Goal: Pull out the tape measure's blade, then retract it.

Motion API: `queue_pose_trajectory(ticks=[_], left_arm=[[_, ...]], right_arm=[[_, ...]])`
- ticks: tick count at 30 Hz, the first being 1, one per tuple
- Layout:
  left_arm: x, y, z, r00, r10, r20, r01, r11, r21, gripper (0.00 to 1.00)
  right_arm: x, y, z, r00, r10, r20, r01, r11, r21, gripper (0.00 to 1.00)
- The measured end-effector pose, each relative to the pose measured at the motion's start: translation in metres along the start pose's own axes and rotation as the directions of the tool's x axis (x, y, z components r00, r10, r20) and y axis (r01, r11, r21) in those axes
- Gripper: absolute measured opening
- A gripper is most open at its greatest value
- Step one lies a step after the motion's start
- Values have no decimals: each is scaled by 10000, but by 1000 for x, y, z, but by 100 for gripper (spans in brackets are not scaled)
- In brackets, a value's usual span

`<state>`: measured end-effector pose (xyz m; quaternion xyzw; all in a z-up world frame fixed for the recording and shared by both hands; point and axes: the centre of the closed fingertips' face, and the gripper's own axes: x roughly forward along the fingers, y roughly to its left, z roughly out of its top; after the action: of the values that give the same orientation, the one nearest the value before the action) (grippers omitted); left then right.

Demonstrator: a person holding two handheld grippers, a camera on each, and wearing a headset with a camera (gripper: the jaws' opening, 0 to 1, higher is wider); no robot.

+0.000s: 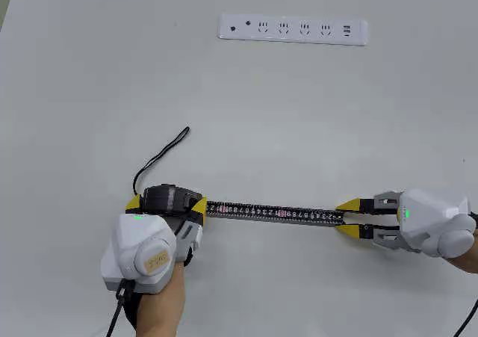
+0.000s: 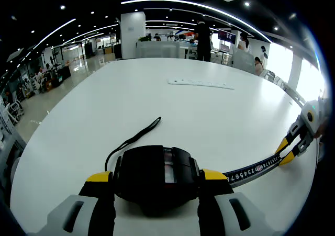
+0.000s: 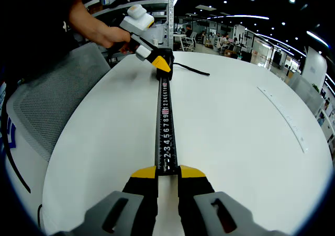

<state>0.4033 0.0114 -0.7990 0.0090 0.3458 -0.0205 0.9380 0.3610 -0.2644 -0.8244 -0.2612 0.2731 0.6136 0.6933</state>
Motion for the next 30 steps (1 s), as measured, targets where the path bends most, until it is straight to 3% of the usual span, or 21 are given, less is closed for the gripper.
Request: queue_pose_trajectory(ticks=[18, 30], left_arm=[[0, 1, 0, 9999, -139, -91, 136, 9995, -272, 59], [0, 1, -1, 9995, -285, -155, 278, 9988, -411, 60]], right_arm=[[0, -1, 1, 9999, -62, -158, 60, 9999, -111, 12], [8, 1, 9, 9999, 102, 21, -102, 9998, -151, 12]])
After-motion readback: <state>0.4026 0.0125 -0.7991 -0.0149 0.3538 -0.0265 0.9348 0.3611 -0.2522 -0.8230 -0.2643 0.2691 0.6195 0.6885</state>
